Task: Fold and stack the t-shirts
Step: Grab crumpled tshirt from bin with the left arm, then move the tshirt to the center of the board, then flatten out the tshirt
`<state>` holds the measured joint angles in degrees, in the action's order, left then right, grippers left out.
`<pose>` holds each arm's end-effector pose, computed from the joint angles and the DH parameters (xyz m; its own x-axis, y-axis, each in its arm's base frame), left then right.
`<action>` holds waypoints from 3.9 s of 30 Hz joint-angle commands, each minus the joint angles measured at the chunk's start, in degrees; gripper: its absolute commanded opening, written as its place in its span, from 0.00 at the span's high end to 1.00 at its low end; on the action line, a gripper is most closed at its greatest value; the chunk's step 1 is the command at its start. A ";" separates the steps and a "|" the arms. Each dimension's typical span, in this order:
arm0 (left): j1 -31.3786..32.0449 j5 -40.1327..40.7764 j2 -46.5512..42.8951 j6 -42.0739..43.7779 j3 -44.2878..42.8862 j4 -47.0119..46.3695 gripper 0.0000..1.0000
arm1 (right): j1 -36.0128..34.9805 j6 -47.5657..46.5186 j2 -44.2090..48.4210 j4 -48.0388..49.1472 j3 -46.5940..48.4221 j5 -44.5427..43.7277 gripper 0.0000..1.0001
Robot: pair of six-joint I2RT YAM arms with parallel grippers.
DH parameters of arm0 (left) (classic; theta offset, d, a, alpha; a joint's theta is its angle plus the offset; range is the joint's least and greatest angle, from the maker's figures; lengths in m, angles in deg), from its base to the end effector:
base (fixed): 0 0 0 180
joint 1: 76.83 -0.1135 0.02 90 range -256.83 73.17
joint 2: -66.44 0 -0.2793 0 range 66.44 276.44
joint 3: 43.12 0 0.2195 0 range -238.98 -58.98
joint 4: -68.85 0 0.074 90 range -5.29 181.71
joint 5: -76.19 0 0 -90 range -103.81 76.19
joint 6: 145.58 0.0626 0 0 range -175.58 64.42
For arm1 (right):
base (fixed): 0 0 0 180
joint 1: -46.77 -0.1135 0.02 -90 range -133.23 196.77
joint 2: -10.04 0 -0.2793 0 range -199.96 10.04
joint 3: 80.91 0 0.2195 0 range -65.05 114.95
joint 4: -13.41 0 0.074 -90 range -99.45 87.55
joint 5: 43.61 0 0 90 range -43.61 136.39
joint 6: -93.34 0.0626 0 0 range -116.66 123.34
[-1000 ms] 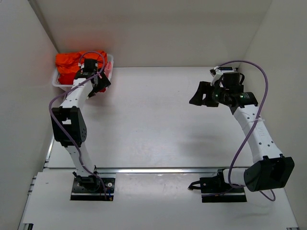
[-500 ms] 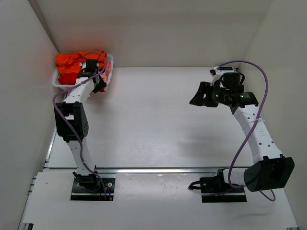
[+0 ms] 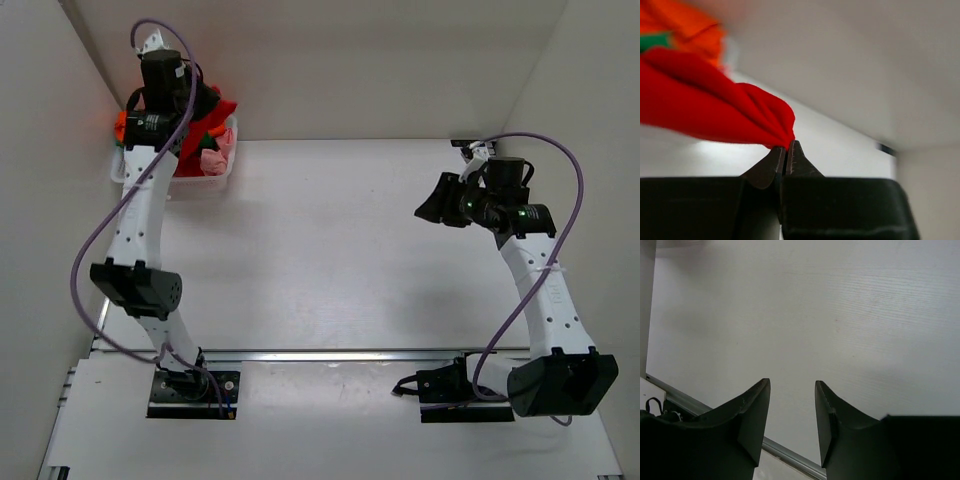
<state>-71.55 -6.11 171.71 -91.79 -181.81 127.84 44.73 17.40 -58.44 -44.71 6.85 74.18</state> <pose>0.3986 -0.0284 0.4451 -0.3295 -0.5575 -0.7620 -0.2774 0.8286 -0.4862 0.2243 0.0372 0.3647 -0.7038 0.1900 -0.6845 -0.2303 0.8505 0.4729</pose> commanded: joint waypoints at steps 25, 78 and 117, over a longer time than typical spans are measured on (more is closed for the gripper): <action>23.29 -52.26 -11.67 -21.54 3.21 -28.37 1.00 | 4.51 0.70 21.46 8.76 -21.17 -10.92 0.78; -2.56 -11.03 -60.29 -4.59 81.35 -18.18 0.32 | -26.34 11.42 2.49 34.26 -43.42 -12.23 0.57; 33.30 -9.64 7.30 1.14 43.91 -16.78 0.20 | -29.50 13.89 -12.20 34.79 -42.80 -13.02 0.62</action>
<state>-38.64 -18.33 177.72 -90.57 -134.05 109.31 15.35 32.53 -68.70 -6.44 -33.98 65.11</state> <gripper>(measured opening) 0.793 0.379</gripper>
